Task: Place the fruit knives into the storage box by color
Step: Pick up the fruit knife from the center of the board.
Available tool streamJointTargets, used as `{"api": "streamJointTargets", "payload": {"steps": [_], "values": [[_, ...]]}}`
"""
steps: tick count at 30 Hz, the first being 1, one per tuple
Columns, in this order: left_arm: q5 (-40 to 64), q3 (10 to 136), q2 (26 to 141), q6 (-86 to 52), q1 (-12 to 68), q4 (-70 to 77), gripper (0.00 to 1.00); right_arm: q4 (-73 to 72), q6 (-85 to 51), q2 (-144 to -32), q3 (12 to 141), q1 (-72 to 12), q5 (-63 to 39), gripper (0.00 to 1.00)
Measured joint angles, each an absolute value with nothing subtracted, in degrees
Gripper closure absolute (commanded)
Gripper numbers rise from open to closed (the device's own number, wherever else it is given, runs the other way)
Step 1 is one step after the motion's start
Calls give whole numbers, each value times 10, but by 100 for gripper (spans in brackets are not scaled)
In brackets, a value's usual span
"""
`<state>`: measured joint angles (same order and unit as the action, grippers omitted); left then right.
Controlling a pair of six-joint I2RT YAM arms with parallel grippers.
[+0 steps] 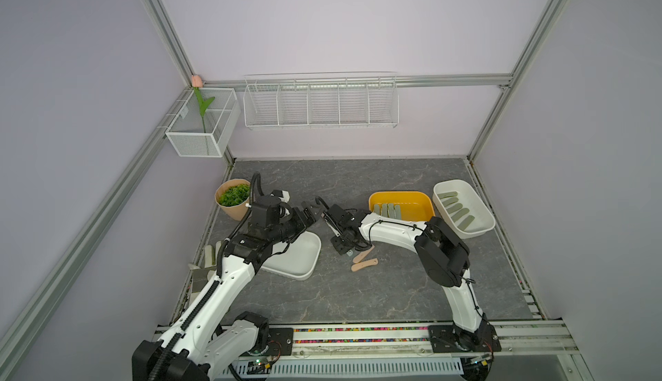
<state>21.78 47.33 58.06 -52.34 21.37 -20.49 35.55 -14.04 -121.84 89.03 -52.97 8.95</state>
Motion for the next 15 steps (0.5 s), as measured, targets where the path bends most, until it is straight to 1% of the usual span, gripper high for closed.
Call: {"api": "streamJointTargets", "payload": {"steps": [15], "values": [[209,512,579,-540,214,-189,1,360,-176,-1150,874,-519,63,71]]}}
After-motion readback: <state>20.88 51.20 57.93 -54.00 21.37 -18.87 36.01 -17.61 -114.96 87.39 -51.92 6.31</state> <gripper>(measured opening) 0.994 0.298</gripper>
